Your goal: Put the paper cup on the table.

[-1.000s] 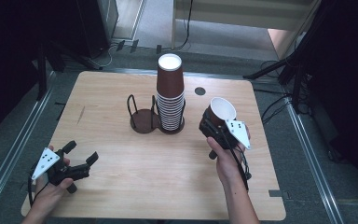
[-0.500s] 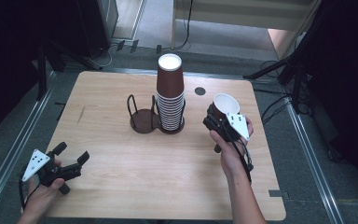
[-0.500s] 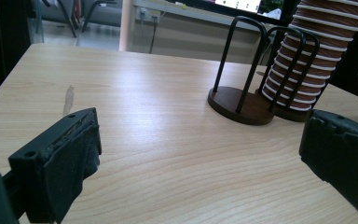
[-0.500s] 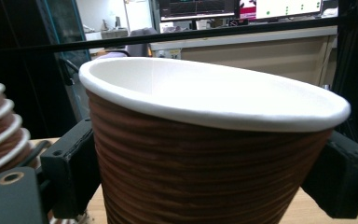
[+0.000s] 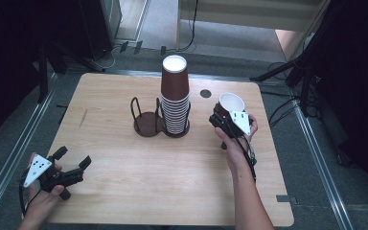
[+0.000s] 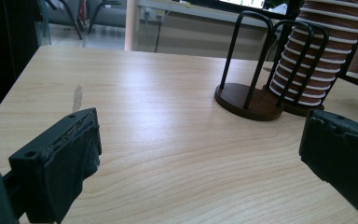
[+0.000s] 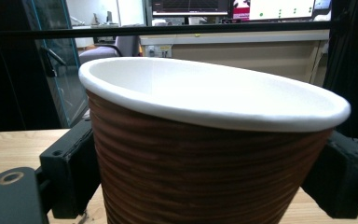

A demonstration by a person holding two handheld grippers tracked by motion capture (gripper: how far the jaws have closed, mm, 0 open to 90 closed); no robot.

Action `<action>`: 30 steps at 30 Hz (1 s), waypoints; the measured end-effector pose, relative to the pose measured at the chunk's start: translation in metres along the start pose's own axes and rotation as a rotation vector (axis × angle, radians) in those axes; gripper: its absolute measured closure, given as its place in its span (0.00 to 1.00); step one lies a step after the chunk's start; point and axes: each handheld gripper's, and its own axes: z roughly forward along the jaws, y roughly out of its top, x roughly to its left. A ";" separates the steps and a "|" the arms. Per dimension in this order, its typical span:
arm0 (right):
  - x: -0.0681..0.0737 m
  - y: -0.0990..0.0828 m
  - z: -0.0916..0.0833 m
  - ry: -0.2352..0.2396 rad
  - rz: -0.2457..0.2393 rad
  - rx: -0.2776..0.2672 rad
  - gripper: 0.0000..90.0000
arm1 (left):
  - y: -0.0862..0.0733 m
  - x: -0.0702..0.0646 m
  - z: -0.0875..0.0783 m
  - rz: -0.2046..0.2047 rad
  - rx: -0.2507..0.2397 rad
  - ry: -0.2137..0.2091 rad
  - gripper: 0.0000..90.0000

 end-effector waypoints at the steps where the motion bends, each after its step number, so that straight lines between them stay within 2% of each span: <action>1: -0.001 -0.002 0.003 -0.006 -0.003 -0.002 0.12 | 0.000 0.000 0.000 -0.004 0.000 0.001 0.00; 4: 0.000 -0.005 0.008 -0.014 0.006 0.011 0.12 | 0.000 0.000 0.000 0.000 0.002 0.003 0.00; 7: 0.001 -0.010 0.012 -0.016 -0.005 0.017 0.12 | -0.001 -0.001 0.000 0.005 0.006 0.004 0.00; 12: 0.003 -0.018 0.017 -0.025 -0.032 0.033 0.12 | -0.001 -0.001 0.000 0.004 0.009 0.003 0.00; 17: 0.002 -0.024 0.021 -0.048 -0.078 0.042 0.12 | -0.002 -0.001 0.001 0.004 0.009 -0.003 0.00; 21: 0.001 -0.027 0.023 -0.052 -0.073 0.042 0.12 | -0.002 -0.002 0.001 0.000 0.016 -0.011 0.00; 27: 0.003 -0.030 0.023 -0.045 -0.104 0.050 0.11 | -0.002 -0.002 0.001 0.000 0.016 -0.010 0.00; 30: 0.003 -0.031 0.023 -0.047 -0.097 0.059 0.11 | -0.001 -0.002 0.000 -0.007 0.017 -0.013 0.00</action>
